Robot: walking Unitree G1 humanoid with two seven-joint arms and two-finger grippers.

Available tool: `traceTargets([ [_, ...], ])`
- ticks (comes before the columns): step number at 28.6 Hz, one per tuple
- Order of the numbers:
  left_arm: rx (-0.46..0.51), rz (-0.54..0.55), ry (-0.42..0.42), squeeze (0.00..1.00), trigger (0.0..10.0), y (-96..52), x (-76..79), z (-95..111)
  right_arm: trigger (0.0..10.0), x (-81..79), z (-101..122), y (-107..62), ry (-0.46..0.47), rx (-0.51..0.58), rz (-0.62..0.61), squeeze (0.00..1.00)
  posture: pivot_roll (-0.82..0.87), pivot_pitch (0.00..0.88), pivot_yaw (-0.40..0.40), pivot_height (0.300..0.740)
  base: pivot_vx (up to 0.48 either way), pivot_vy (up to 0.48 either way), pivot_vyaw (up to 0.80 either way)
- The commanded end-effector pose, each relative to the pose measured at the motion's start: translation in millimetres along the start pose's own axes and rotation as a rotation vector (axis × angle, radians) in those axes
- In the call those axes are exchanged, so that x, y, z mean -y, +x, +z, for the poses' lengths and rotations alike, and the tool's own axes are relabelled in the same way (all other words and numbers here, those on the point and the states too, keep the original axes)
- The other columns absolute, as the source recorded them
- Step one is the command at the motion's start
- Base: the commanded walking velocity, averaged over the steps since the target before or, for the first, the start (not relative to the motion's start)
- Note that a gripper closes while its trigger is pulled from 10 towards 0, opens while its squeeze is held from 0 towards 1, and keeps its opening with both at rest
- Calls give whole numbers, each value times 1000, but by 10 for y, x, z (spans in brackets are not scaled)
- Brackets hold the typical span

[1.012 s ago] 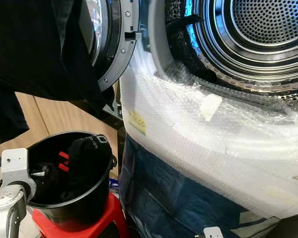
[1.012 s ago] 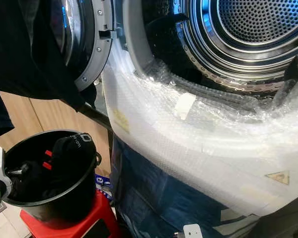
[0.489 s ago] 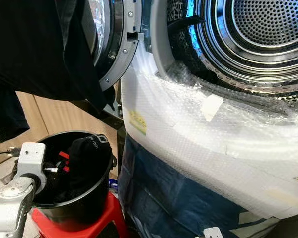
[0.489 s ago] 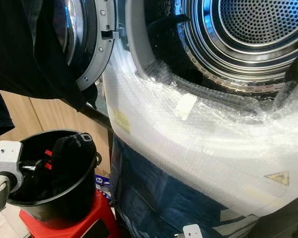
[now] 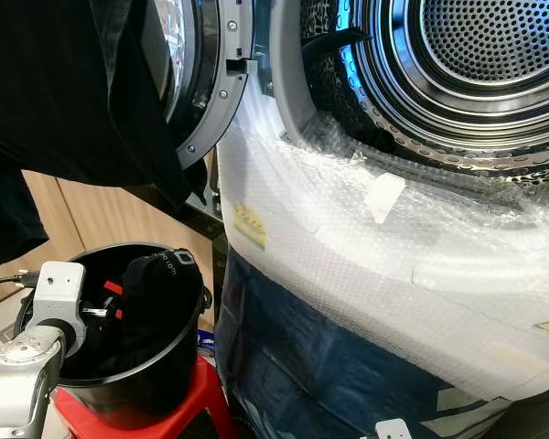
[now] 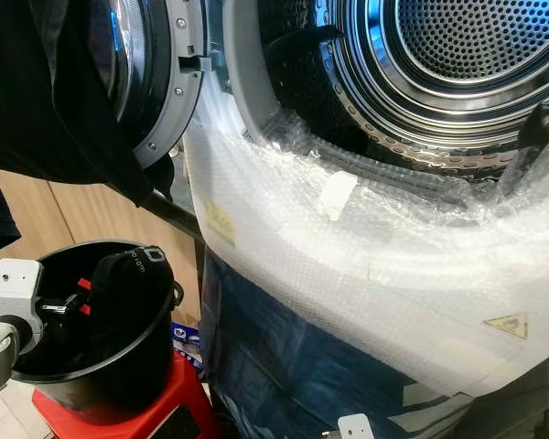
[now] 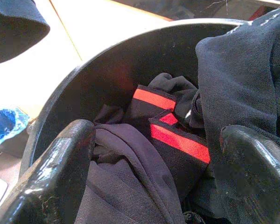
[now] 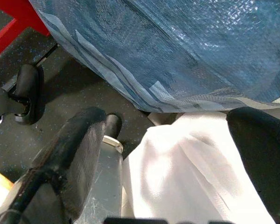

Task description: Clothes washing

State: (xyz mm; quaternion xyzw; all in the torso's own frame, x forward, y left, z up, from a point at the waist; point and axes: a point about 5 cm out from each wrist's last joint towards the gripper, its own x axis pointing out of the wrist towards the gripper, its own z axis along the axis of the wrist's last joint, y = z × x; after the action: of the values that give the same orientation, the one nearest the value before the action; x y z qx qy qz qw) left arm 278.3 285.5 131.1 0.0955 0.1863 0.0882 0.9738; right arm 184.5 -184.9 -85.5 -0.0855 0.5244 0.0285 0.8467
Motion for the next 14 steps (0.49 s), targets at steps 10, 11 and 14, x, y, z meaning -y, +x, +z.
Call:
traceTargets([
  [10, 24, -6, 35, 0, 10000, 26, 13, 46, 10000, 36, -50, -3, -8, -25, -10, 0, 277, 39, -77, 740, 0, 0, 0],
  [11, 24, -6, 35, 0, 10000, 26, 13, 46, 10000, 36, -50, -3, -8, -25, -10, 0, 277, 39, -77, 740, 0, 0, 0],
  [14, -100, -123, 207, 0, 10000, -160, -53, -127, 10000, -26, -127, -4, -87, -67, 17, 0, 275, 0, -68, 740, 0, 0, 0],
])
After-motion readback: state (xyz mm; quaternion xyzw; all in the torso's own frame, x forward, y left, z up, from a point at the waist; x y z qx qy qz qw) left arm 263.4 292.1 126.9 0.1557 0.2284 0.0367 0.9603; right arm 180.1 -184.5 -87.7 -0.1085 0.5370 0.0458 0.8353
